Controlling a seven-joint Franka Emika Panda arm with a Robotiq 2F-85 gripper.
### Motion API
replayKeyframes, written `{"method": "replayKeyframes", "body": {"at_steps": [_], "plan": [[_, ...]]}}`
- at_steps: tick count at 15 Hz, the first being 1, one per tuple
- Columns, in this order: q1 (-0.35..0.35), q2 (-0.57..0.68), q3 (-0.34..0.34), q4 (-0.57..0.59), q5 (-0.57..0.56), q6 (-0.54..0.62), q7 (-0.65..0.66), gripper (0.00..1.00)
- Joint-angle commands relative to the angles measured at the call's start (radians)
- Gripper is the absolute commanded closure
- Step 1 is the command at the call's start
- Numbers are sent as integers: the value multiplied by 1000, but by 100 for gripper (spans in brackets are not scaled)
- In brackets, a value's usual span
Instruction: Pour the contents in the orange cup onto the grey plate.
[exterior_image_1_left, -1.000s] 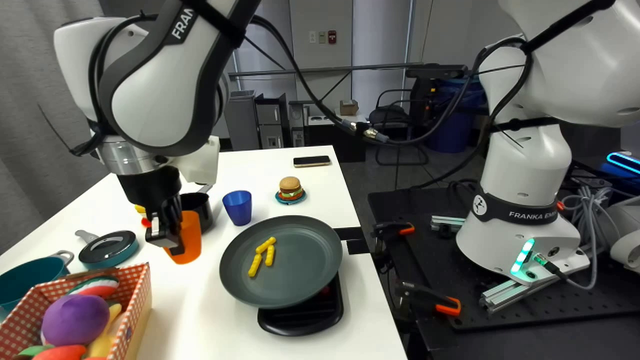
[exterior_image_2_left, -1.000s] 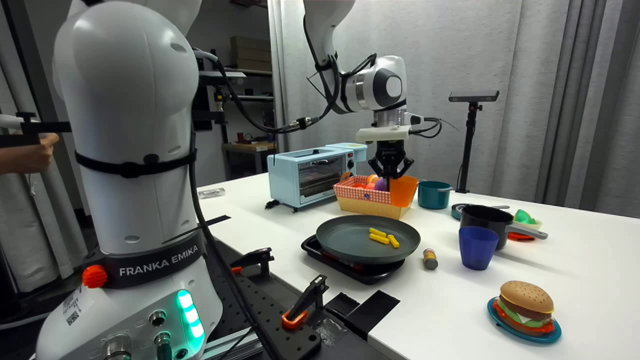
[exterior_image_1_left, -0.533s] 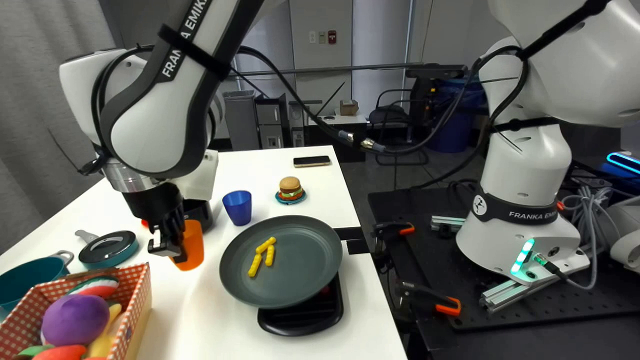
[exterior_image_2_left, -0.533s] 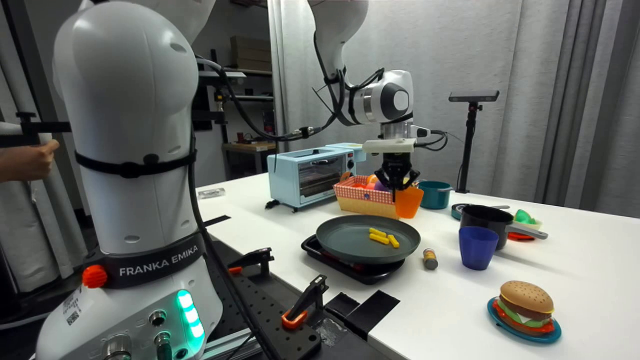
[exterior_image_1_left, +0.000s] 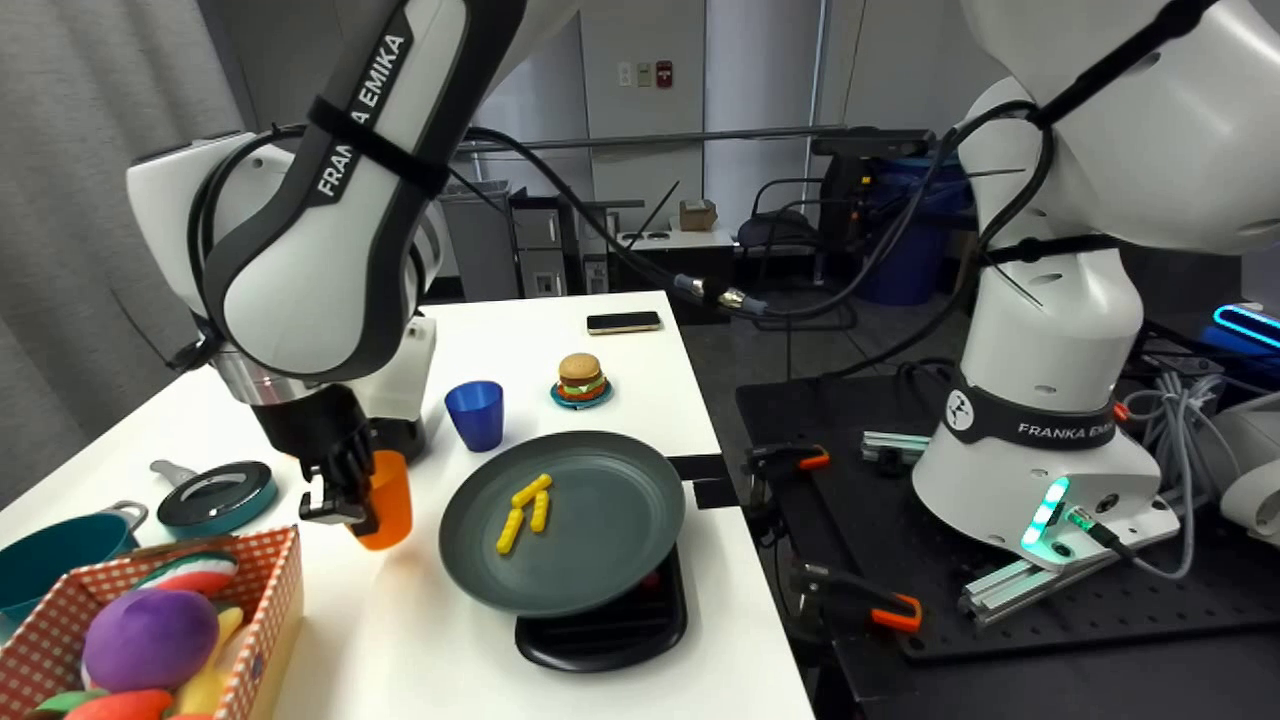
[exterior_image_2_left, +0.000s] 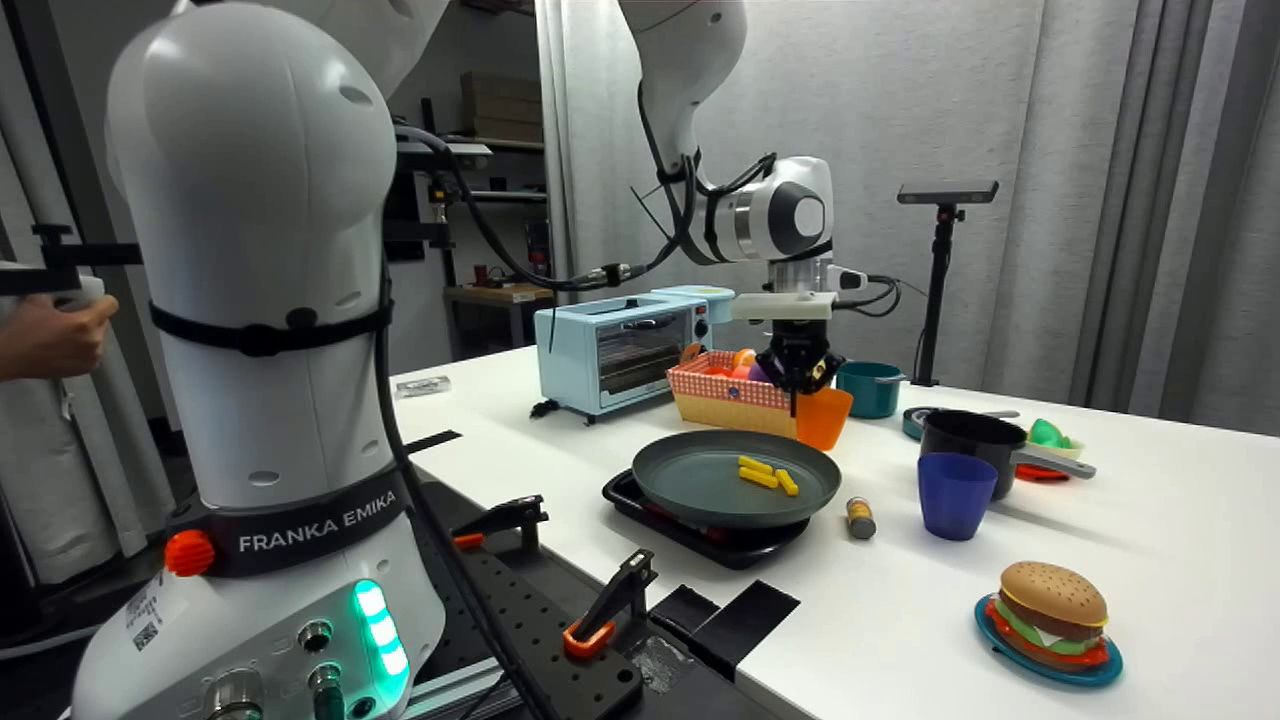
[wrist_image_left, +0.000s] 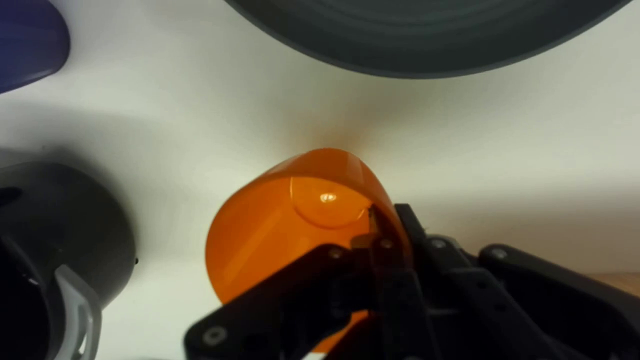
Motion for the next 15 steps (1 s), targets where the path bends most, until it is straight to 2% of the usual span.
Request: {"method": "replayKeyframes", "body": {"at_steps": [1, 15], "plan": [[-2, 40, -3, 37, -5, 23, 34, 99], [6, 82, -8, 72, -8, 23, 63, 99]]}}
